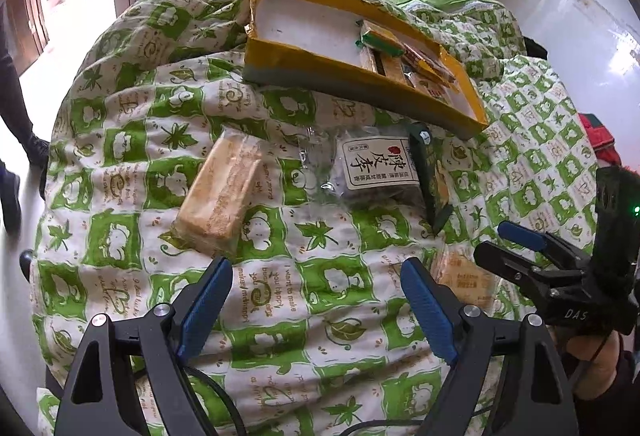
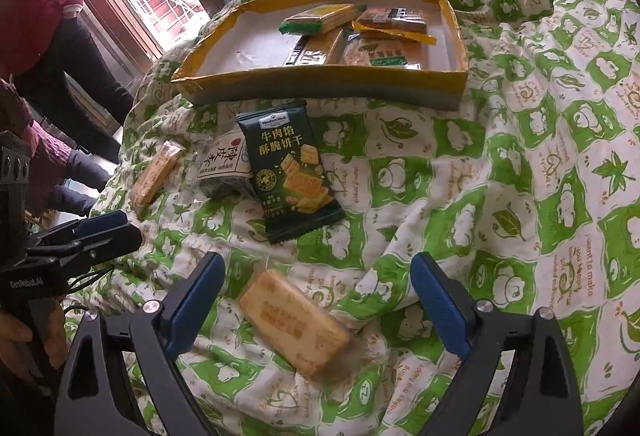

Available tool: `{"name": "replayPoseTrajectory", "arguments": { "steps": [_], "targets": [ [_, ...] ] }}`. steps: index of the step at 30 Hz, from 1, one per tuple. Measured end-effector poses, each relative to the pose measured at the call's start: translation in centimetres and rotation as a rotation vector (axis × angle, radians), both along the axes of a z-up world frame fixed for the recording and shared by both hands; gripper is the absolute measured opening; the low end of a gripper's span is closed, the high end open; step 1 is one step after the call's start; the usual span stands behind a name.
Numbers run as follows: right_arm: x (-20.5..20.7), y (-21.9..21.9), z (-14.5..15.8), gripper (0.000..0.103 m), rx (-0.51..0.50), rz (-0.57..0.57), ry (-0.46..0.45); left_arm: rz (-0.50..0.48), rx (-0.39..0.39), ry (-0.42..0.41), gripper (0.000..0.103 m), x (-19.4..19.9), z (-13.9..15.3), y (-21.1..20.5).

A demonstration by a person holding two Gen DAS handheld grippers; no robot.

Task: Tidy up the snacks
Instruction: 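Move the left tool to the clear plum pack while the right tool approaches the dark green beef cracker pack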

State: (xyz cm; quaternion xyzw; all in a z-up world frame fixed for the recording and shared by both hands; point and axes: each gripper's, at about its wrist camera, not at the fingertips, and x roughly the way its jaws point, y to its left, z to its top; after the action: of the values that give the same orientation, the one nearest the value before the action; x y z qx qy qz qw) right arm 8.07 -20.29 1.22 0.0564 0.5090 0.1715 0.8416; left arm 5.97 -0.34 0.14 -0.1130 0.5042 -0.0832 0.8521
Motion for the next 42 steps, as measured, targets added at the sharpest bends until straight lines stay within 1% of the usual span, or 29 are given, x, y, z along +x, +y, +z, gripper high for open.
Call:
{"name": "replayPoseTrajectory", "arguments": {
  "steps": [5,7,11,14,19,21,22,25,28,31,36,42],
  "targets": [
    [0.6,0.2,-0.3,0.094,0.035,0.000,0.022,-0.022,0.033,-0.004,0.088,1.1,0.4,-0.5],
    [1.5,0.6,-0.5,0.094,0.049,0.021,0.032,-0.040,0.052,-0.003,0.088,1.7,0.4,-0.7],
    [2.8,1.9,-0.6,0.094,0.014,0.076,0.022,-0.108,0.136,-0.005,0.088,3.2,0.4,-1.7],
    [3.2,2.1,-0.6,0.094,0.016,0.080,0.019,-0.165,0.171,-0.013,0.088,4.1,0.5,-2.4],
    [3.5,1.7,-0.7,0.093,0.031,0.076,0.022,-0.211,0.195,-0.026,0.089,5.4,0.3,-2.7],
    [3.6,1.7,-0.6,0.090,0.031,0.083,0.018,-0.219,0.187,-0.027,0.089,5.6,0.2,-2.7],
    [3.7,1.9,-0.6,0.087,0.032,0.090,0.019,-0.224,0.185,-0.030,0.088,5.8,0.2,-2.7],
    [4.0,2.3,-0.6,0.086,0.036,0.105,0.020,-0.240,0.194,-0.029,0.088,5.9,0.3,-2.7],
    [3.9,2.5,-0.5,0.086,0.043,0.108,0.026,-0.225,0.165,-0.026,0.088,5.5,0.6,-1.4],
    [3.0,2.3,-0.2,0.086,0.059,0.123,0.031,-0.186,0.134,-0.030,0.089,4.4,0.9,0.4],
    [1.5,2.4,-0.1,0.086,0.072,0.144,0.051,-0.133,0.119,-0.040,0.089,2.8,0.9,2.9],
    [0.5,2.8,0.5,0.086,0.069,0.157,0.034,-0.088,0.101,-0.021,0.089,2.3,0.3,4.5]
  ]
}}
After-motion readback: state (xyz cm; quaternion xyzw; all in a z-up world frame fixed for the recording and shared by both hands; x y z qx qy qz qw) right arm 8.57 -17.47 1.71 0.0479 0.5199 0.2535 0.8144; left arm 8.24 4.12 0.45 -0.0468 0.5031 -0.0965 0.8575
